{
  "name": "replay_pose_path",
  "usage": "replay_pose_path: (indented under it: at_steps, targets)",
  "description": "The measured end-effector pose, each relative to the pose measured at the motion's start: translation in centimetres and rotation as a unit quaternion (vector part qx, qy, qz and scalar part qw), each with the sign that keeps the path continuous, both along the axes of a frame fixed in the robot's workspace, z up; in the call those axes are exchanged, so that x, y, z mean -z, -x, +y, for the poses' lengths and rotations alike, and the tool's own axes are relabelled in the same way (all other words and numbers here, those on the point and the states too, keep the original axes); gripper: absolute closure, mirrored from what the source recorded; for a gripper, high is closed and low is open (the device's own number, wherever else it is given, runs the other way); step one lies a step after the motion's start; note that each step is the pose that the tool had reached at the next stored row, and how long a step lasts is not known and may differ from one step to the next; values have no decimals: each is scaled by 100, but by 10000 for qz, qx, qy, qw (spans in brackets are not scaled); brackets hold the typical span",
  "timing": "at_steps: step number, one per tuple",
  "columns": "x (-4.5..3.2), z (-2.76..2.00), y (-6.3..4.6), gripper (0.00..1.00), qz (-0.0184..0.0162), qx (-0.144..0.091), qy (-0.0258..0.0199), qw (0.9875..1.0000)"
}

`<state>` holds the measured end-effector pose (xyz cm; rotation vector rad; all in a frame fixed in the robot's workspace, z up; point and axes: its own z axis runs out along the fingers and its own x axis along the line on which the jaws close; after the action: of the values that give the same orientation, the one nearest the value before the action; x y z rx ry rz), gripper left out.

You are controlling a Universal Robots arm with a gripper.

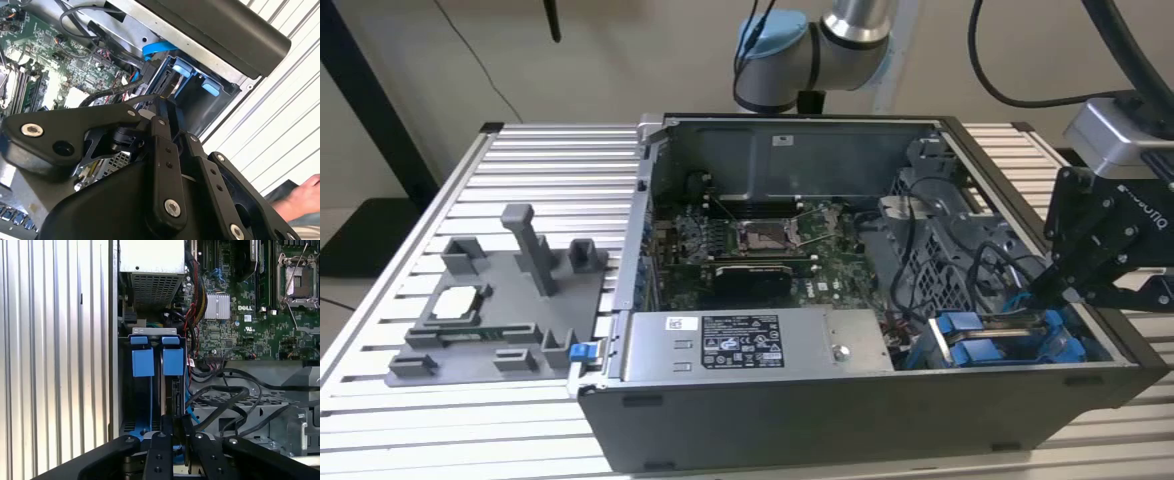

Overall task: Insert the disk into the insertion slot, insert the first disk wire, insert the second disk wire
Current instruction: 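Insert the first disk wire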

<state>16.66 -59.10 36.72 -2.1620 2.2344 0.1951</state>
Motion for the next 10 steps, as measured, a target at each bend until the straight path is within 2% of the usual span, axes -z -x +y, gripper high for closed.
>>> replay_pose_path:
  at_steps: [3,8,10]
  targets:
    - [30,2,0,100,7,0,0,10000]
    - [79,45,0,100,7,0,-1,10000]
    - [101,48,0,100,6,0,-2,10000]
